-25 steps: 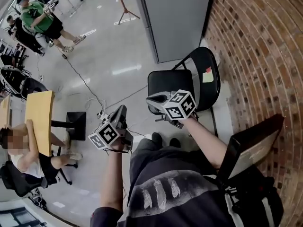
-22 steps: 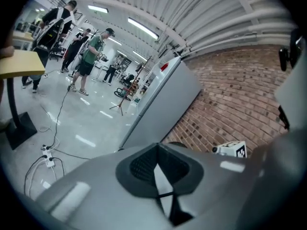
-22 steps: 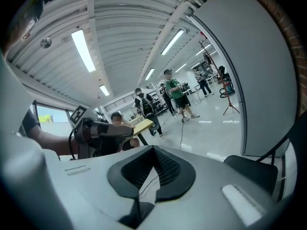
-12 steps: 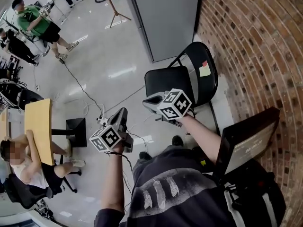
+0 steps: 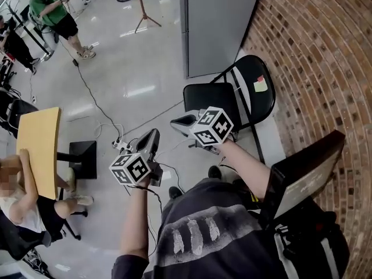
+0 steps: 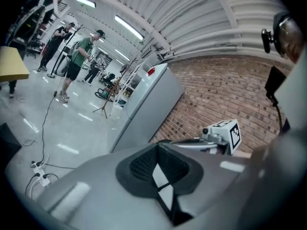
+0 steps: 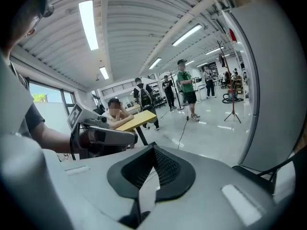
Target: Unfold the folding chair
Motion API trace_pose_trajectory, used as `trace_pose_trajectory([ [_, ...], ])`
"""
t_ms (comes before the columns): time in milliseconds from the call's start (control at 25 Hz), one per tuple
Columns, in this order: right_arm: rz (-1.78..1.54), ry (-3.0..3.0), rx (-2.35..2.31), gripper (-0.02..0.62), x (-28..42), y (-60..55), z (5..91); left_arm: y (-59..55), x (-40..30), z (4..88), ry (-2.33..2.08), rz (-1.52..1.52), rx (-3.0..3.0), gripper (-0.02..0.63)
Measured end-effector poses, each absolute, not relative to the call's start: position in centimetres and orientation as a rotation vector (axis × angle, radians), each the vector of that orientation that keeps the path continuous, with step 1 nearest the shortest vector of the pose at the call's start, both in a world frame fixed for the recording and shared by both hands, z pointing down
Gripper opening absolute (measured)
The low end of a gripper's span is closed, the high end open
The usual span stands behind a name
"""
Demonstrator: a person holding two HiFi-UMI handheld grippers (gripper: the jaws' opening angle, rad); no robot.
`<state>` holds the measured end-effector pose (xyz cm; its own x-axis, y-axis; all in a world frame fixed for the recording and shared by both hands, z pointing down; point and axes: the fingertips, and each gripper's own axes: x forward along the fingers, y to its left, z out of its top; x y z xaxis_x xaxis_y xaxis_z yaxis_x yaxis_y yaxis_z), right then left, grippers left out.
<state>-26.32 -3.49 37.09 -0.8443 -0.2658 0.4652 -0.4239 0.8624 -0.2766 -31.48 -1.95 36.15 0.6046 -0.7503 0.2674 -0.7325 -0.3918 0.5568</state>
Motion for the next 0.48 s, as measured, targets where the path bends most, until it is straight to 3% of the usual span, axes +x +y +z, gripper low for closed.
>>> trace_pose_trajectory([
  [480, 0.469, -2.546, 0.501, 0.002, -37.2, 1.0, 37.3, 1.0, -41.0, 36.3, -1.096, -0.107, 2.184, 0.003],
])
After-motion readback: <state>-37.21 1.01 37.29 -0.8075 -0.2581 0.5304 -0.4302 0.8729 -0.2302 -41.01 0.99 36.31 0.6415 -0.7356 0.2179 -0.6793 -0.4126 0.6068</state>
